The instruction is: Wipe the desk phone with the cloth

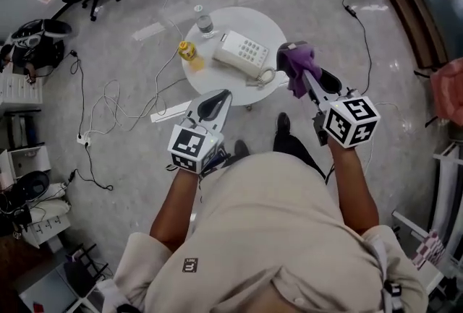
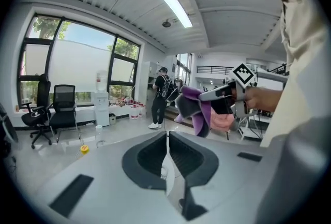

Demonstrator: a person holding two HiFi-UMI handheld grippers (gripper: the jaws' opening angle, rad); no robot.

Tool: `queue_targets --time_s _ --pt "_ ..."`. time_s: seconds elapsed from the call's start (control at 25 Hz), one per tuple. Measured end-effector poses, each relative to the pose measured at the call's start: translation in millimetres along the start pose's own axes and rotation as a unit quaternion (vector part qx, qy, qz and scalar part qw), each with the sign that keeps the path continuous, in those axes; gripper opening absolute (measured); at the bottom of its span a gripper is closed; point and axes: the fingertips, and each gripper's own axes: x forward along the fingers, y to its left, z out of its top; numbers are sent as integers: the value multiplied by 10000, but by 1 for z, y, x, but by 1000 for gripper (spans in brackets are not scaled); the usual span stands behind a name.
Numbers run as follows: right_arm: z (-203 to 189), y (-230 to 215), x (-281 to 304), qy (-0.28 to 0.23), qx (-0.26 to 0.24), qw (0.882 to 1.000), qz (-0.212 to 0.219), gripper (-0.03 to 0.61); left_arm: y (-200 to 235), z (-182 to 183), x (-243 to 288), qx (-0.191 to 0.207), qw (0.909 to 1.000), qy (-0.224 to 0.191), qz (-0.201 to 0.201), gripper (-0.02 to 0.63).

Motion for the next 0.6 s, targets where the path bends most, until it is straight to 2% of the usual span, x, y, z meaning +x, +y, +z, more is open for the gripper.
queue_targets --time_s 0.28,0.4,0.6 --pt "15 -16 40 190 -143 9988 417 69 19 -15 21 -506 9981 194 307 14" --pt "13 -33 50 321 -109 9985 429 69 21 -20 43 -739 9965 238 316 14" --pt "-1 -41 67 555 -54 9970 528 69 22 -36 75 -875 9949 441 232 14"
